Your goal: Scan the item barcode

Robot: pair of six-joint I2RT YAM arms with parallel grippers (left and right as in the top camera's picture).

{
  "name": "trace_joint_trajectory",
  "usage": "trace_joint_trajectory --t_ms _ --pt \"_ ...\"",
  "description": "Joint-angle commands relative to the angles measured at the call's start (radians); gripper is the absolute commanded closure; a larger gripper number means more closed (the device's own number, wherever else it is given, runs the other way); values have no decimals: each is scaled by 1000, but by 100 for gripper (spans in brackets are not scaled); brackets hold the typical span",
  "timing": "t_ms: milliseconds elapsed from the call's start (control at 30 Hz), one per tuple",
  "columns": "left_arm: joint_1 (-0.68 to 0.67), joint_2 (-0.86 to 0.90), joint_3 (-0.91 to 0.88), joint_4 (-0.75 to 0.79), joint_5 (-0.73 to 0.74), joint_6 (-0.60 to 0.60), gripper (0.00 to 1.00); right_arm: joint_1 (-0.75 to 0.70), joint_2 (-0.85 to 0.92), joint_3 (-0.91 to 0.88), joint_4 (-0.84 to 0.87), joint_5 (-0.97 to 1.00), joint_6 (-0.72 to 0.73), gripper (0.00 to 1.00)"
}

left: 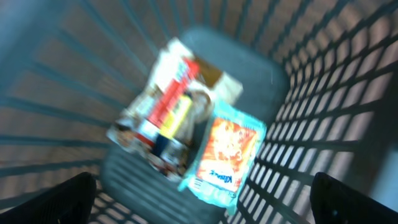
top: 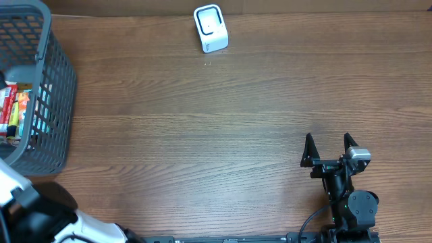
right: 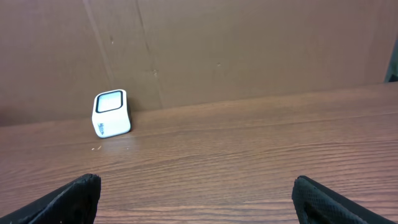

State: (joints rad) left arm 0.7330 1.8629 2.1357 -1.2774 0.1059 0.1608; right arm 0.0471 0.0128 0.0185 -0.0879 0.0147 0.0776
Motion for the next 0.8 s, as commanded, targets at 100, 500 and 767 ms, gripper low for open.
trace_joint_trajectory --t_ms 100,500,767 --pt "2 107 -26 -21 83 77 0 -3 -10 -11 6 2 -3 0" --pt "-3 179 -27 -38 140 155 0 -3 -10 -11 6 2 -3 0" --pt "-3 180 -77 -3 93 159 0 -3 -10 -11 6 2 -3 0"
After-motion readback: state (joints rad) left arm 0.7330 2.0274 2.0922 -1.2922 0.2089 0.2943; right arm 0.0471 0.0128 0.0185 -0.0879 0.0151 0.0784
